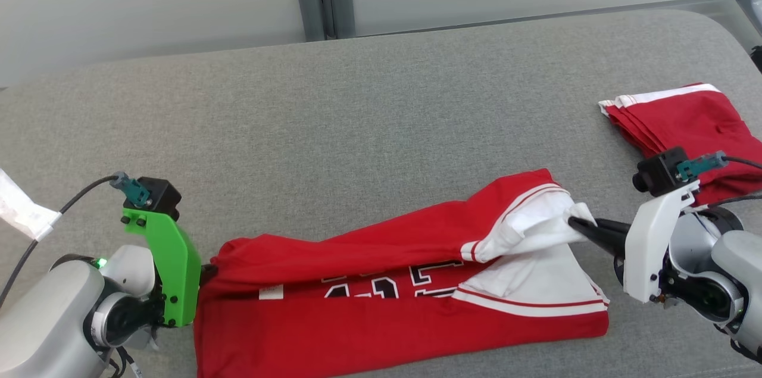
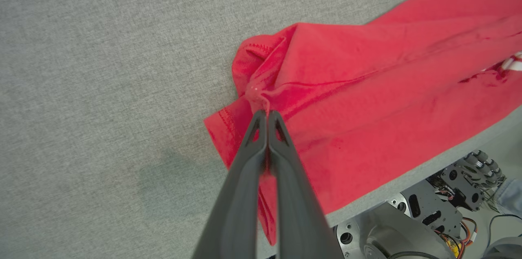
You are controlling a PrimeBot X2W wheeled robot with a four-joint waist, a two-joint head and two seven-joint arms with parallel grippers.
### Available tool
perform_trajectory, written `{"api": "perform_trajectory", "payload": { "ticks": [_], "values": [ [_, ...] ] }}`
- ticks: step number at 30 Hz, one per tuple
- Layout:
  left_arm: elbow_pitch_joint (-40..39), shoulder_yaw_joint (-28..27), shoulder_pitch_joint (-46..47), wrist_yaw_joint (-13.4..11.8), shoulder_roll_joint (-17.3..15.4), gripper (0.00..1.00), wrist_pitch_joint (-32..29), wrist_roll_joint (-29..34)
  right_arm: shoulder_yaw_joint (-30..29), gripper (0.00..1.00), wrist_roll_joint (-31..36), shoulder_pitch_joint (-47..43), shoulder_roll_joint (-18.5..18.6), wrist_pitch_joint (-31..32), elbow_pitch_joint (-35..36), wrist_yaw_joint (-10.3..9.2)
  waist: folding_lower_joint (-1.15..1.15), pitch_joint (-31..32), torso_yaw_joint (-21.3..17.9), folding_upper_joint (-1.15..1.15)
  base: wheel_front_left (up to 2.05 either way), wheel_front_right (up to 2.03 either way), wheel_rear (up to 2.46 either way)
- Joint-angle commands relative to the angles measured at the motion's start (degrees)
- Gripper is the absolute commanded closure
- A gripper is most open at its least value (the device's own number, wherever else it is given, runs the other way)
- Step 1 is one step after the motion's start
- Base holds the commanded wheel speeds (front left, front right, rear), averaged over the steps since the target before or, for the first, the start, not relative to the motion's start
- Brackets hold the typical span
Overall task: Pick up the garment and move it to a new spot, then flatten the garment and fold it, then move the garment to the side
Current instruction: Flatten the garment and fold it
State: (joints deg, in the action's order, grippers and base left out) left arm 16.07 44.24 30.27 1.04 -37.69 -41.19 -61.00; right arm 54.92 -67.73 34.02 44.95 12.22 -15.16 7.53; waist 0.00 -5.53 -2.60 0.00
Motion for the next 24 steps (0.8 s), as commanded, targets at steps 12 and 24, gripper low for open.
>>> {"api": "perform_trajectory", "payload": {
  "ticks": [12,24],
  "values": [
    [-2.0,-0.6,-3.8,-1.6,-1.8,0.00,-0.6,-2.1,-2.0,0.00,0.3,-6.3,-2.1,5.2,0.7,-0.08,0.00,-0.3,-1.1,0.00,0.00,0.00,0.00],
    [-11.0,-10.2,-3.1,-6.6,-2.7,0.00,22.9,5.4,-19.4,0.00,2.9,-10.3,-1.2,-14.3,5.8,-0.08,0.00,2.7,0.5,0.00,0.00,0.00,0.00]
  ]
}}
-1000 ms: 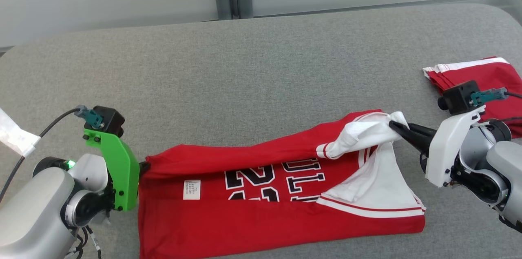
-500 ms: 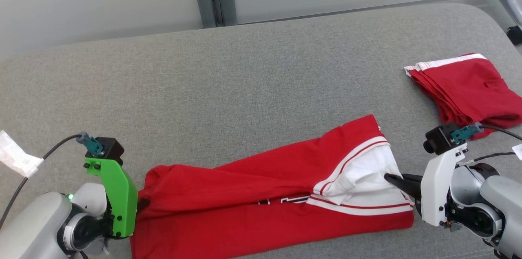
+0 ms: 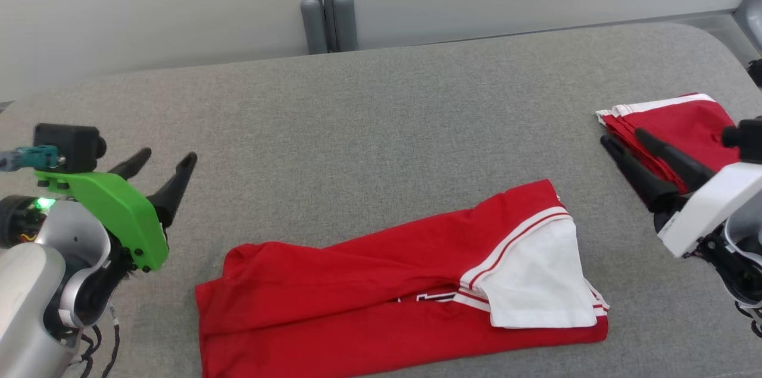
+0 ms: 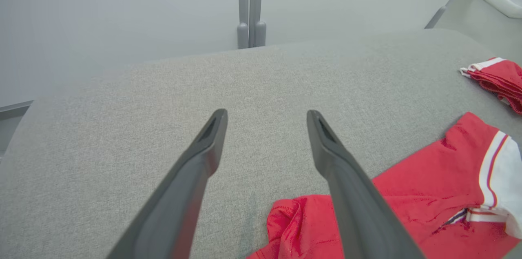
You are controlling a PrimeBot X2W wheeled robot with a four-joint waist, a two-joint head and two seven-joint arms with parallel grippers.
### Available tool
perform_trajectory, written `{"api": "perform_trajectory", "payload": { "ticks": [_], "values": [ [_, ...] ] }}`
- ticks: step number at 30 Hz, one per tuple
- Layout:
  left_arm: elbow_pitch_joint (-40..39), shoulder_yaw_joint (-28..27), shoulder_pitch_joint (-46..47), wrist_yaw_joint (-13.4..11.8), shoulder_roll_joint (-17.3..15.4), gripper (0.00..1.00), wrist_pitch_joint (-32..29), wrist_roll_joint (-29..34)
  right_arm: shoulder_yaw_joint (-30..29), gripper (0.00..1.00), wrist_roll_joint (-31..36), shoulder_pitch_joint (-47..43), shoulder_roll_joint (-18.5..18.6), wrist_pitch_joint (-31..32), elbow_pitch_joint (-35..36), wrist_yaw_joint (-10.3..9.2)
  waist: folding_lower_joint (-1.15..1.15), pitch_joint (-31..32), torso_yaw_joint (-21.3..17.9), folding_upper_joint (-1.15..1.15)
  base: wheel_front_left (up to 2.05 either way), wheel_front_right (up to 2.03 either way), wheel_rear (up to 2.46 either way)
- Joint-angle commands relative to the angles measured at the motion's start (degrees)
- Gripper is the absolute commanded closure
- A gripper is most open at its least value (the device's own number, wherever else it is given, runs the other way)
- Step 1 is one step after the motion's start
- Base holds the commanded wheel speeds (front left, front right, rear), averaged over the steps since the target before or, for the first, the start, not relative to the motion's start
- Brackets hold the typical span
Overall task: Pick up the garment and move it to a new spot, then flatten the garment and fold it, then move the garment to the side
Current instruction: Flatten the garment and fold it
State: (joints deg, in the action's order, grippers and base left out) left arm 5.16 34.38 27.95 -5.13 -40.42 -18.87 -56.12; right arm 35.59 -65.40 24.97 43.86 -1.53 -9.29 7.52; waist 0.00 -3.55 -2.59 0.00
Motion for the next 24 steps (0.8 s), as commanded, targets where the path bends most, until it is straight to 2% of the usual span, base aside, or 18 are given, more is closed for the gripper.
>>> {"api": "perform_trajectory", "payload": {
  "ticks": [1,4,6,10,14,18,24],
  "values": [
    [-0.9,-1.2,-1.4,-1.3,0.2,0.00,3.4,1.6,-2.0,0.00,1.4,-1.9,-0.6,-3.0,0.1,-0.06,0.00,0.9,0.6,0.00,0.00,0.00,0.00],
    [-2.9,-4.0,-4.4,-5.1,1.2,0.00,12.8,4.5,-8.8,0.00,3.9,-5.1,-3.3,-10.2,-0.4,-0.06,0.00,1.6,1.0,0.00,0.00,0.00,0.00],
    [-3.8,-5.3,-7.1,-7.0,1.9,0.00,18.0,5.8,-13.7,0.00,5.3,-7.5,-6.0,-12.3,-0.7,-0.06,0.00,1.9,1.2,0.00,0.00,0.00,0.00],
    [-4.4,-6.8,-12.9,-9.8,3.7,0.00,27.1,7.8,-23.2,0.00,10.6,-13.4,-12.8,-13.5,-0.3,-0.06,0.00,2.1,1.6,0.00,0.00,0.00,0.00],
    [-4.2,-7.9,-18.7,-11.9,6.3,0.00,32.4,8.9,-28.8,0.00,17.1,-19.6,-18.9,-13.6,1.2,-0.05,0.00,2.2,2.0,0.00,0.00,0.00,0.00],
    [-4.5,-8.7,-22.8,-12.2,9.0,0.00,33.7,9.3,-31.0,0.00,21.2,-24.6,-22.8,-13.0,1.6,-0.05,0.00,1.9,3.0,0.00,0.00,0.00,0.00],
    [-4.6,-8.9,-22.6,-10.4,10.2,0.00,34.0,11.3,-32.8,0.00,24.3,-26.9,-24.3,-8.6,1.4,-0.05,0.00,1.6,4.5,0.00,0.00,0.00,0.00]
  ]
}}
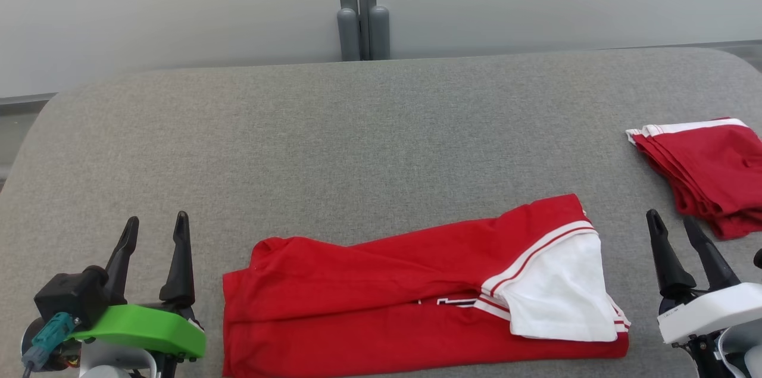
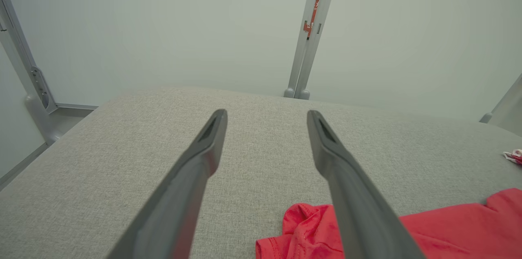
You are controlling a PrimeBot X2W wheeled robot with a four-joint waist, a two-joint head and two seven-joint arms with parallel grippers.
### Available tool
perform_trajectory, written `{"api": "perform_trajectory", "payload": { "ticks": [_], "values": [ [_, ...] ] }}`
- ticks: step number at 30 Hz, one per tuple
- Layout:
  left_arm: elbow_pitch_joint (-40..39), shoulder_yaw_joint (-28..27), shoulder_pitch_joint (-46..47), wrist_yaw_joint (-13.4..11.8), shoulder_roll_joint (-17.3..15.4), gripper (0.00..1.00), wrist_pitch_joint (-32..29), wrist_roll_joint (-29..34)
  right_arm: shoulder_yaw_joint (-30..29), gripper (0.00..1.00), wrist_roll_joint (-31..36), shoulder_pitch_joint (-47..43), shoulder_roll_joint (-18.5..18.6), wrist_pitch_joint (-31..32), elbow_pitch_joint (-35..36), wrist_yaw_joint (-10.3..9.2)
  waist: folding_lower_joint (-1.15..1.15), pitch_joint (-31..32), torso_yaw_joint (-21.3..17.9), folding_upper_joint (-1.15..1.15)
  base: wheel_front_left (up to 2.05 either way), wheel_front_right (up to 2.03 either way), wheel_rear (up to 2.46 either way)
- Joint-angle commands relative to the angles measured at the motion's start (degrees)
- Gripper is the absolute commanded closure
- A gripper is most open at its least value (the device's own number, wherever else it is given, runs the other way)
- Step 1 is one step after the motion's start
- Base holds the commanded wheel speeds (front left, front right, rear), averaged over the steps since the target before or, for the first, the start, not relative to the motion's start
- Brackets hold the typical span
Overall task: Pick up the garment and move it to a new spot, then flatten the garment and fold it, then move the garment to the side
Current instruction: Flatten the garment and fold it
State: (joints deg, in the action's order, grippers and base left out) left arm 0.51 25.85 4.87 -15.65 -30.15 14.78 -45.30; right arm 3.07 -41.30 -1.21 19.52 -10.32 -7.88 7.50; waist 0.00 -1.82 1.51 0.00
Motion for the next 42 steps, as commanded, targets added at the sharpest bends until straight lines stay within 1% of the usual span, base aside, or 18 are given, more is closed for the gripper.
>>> {"api": "perform_trajectory", "payload": {
  "ticks": [1,4,6,9,12,17,20,22,25,26,27,28,29,30,36,42],
  "values": [
    [0.1,-0.3,0.7,0.4,0.1,0.00,0.4,0.7,-0.4,0.00,0.5,-0.6,-0.1,1.6,-0.3,-0.03,0.00,-0.2,0.7,0.00,0.00,0.00,0.00],
    [0.1,-0.1,1.4,0.8,0.4,0.00,0.4,1.0,-0.5,0.00,0.4,0.1,-0.2,7.1,-2.5,-0.03,0.00,-0.7,1.5,0.00,0.00,0.00,0.00],
    [0.3,0.3,1.7,1.1,0.6,0.00,0.3,0.9,0.5,0.00,0.9,0.8,0.2,12.4,-4.6,-0.03,0.00,-1.1,2.1,0.00,0.00,0.00,0.00],
    [0.8,1.1,2.2,1.6,1.1,0.00,-0.3,0.8,1.6,0.00,-0.6,2.2,-0.3,20.3,-8.1,-0.02,0.00,-1.9,3.2,0.00,0.00,0.00,0.00],
    [1.2,1.8,2.8,2.0,1.5,0.00,-0.7,1.1,1.5,0.00,-2.2,3.5,-1.2,25.0,-10.5,-0.01,0.00,-2.4,4.5,0.00,0.00,0.00,0.00],
    [2.4,2.6,3.7,2.7,1.6,0.00,-1.0,1.0,1.2,0.00,-4.2,5.5,-2.2,30.3,-13.4,-0.02,0.00,-3.1,6.0,0.00,0.00,0.00,0.00],
    [2.7,3.0,4.2,2.9,1.9,0.00,-1.4,1.2,1.7,0.00,-6.0,6.4,-3.8,33.2,-15.1,-0.02,0.00,-3.3,6.9,0.00,0.00,0.00,0.00],
    [2.9,3.3,4.5,3.0,2.0,0.00,-1.5,1.3,2.2,0.00,-7.3,7.3,-4.7,34.0,-15.9,-0.02,0.00,-3.5,7.4,0.00,0.00,0.00,0.00],
    [3.1,3.9,5.0,3.1,2.2,0.00,-2.0,1.6,3.9,0.00,-8.5,8.6,-5.6,33.3,-17.1,-0.02,0.00,-3.8,8.3,0.00,0.00,0.00,0.00],
    [3.2,4.1,5.2,3.2,2.3,0.00,-2.2,1.6,4.6,0.02,-8.9,8.9,-6.1,33.0,-17.6,-0.02,0.00,-3.8,8.7,0.00,0.00,0.00,0.00],
    [3.3,4.2,5.2,3.3,2.3,0.00,-2.3,1.6,5.1,0.25,-9.2,9.1,-6.3,32.8,-17.9,-0.02,0.00,-3.7,8.9,0.00,0.00,0.00,0.00],
    [3.3,4.3,5.2,3.2,2.3,0.00,-2.4,1.5,5.7,0.55,-9.4,9.4,-6.4,32.3,-18.3,-0.02,0.00,-3.7,9.2,0.00,0.00,0.00,0.00],
    [3.4,4.3,5.1,3.2,2.3,0.00,-2.5,1.4,6.1,0.69,-9.6,9.6,-6.2,31.8,-18.6,-0.02,0.00,-3.7,9.3,0.00,0.00,0.00,0.00],
    [3.6,4.4,4.9,3.1,2.2,0.00,-2.5,1.3,6.5,1.00,-9.5,9.8,-5.9,30.9,-18.8,-0.02,0.00,-3.6,9.5,0.00,0.00,0.00,0.00],
    [3.8,4.7,3.8,2.7,2.3,0.00,-2.7,0.9,6.1,1.00,-9.4,10.6,-2.2,23.9,-18.0,-0.03,0.00,-2.9,9.0,0.00,0.00,0.00,0.00],
    [3.8,5.0,2.9,2.8,3.0,0.00,-2.5,0.4,3.6,1.00,-8.8,10.6,3.6,21.8,-15.1,-0.04,0.00,-2.1,6.0,0.00,0.00,0.00,0.00]
  ]
}}
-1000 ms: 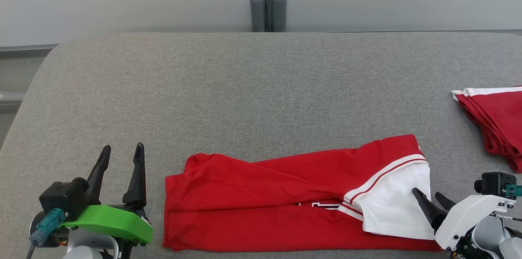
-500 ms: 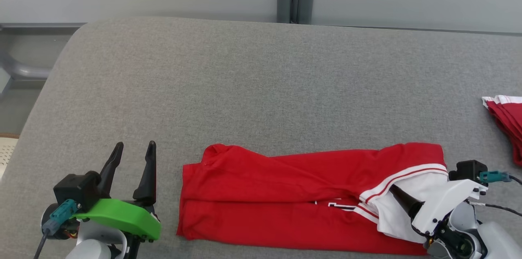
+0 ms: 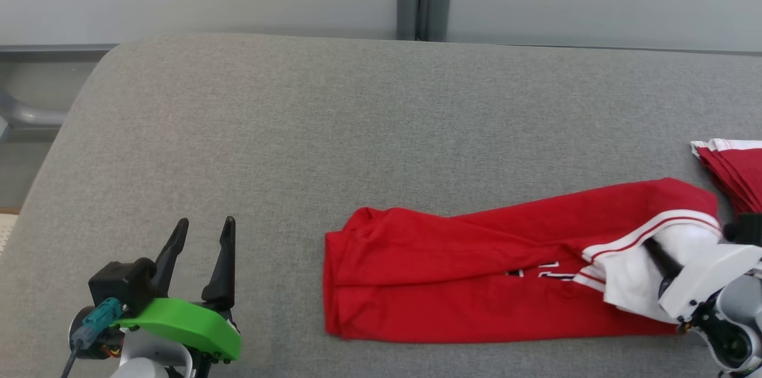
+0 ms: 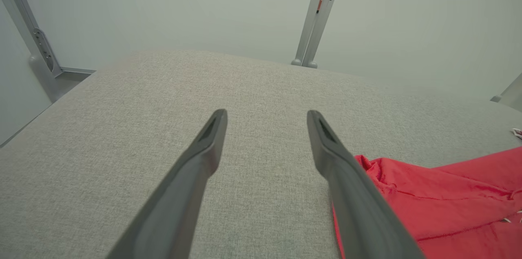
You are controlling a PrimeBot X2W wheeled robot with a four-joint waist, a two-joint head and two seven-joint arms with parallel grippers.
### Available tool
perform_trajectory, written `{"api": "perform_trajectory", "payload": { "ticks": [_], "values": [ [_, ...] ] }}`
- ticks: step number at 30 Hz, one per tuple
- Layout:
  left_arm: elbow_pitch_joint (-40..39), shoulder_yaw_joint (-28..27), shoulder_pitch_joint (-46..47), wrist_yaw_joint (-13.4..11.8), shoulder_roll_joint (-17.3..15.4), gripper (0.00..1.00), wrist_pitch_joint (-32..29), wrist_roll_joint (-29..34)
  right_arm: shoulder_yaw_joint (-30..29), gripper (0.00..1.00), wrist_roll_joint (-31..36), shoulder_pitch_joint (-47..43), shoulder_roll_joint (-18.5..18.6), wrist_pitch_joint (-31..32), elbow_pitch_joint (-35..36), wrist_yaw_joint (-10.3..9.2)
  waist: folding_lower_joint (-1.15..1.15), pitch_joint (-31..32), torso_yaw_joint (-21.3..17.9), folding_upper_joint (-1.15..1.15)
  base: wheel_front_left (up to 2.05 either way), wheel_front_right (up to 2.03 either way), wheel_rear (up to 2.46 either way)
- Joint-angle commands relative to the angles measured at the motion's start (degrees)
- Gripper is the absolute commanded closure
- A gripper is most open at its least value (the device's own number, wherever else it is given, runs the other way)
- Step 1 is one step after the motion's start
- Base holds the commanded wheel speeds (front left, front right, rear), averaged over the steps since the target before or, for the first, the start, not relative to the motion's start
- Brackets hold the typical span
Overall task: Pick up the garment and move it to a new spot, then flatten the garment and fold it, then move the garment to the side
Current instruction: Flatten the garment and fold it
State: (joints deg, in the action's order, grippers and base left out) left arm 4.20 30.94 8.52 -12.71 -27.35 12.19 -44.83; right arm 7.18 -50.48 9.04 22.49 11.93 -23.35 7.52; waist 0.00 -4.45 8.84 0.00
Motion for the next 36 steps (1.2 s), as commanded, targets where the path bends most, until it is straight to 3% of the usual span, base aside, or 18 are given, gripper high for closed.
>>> {"api": "perform_trajectory", "payload": {
  "ticks": [1,5,9,17,23,30,31,32,33,34,36],
  "values": [
    [0.2,-0.1,-0.8,-0.2,0.2,0.00,0.2,-0.1,-1.0,1.00,0.7,0.5,1.6,-0.2,0.9,-0.06,0.00,0.6,-1.9,0.00,0.00,0.00,0.00],
    [0.4,0.2,-0.6,0.0,0.6,0.00,0.3,-0.3,-2.6,1.00,2.9,1.1,4.8,1.9,4.5,-0.06,0.00,1.2,-3.6,0.00,0.00,0.00,0.00],
    [0.9,0.5,-0.7,0.0,1.0,0.00,0.4,-0.2,-2.3,1.00,4.1,1.0,4.0,5.8,11.3,-0.04,0.00,2.1,-4.3,0.00,0.00,0.00,0.00],
    [1.6,1.6,0.0,0.6,2.1,0.00,-0.3,-0.7,2.2,1.00,7.5,2.3,-6.6,17.3,22.7,-0.03,0.00,2.8,-1.5,0.00,0.00,0.00,0.00],
    [3.0,2.9,1.7,1.6,3.1,0.00,-1.0,-0.6,2.1,1.00,14.6,4.6,-16.7,23.6,18.3,-0.03,0.00,1.7,4.0,0.00,0.00,0.00,0.00],
    [4.6,3.2,2.8,2.3,3.7,0.00,-1.4,-0.9,1.6,1.00,19.2,5.9,-19.3,25.4,9.5,-0.03,0.00,0.9,8.0,0.00,0.00,0.00,0.00],
    [4.7,3.3,2.9,2.4,3.7,0.00,-1.4,-1.0,1.6,0.94,19.6,6.3,-19.4,24.9,8.4,-0.03,0.00,0.8,8.1,0.00,0.00,0.00,0.00],
    [4.9,3.3,2.9,2.5,3.7,0.00,-1.3,-1.1,1.9,0.59,19.2,6.6,-19.5,24.3,7.6,-0.03,0.00,0.7,8.2,0.00,0.00,0.00,0.00],
    [5.0,3.2,3.0,2.5,3.7,0.00,-1.2,-1.2,2.4,0.12,18.3,6.9,-19.5,23.5,6.6,-0.03,0.00,0.6,8.3,0.00,0.00,0.00,0.00],
    [5.1,3.1,2.9,2.5,3.7,0.00,-1.1,-1.3,3.0,0.00,17.9,7.1,-19.6,22.6,6.1,-0.03,0.00,0.5,8.2,0.00,0.00,0.00,0.00],
    [5.3,2.7,2.6,2.3,3.5,0.00,-0.9,-1.5,4.7,0.00,15.2,7.4,-19.5,20.7,5.7,-0.03,0.00,0.5,7.6,0.00,0.00,0.00,0.00]
  ]
}}
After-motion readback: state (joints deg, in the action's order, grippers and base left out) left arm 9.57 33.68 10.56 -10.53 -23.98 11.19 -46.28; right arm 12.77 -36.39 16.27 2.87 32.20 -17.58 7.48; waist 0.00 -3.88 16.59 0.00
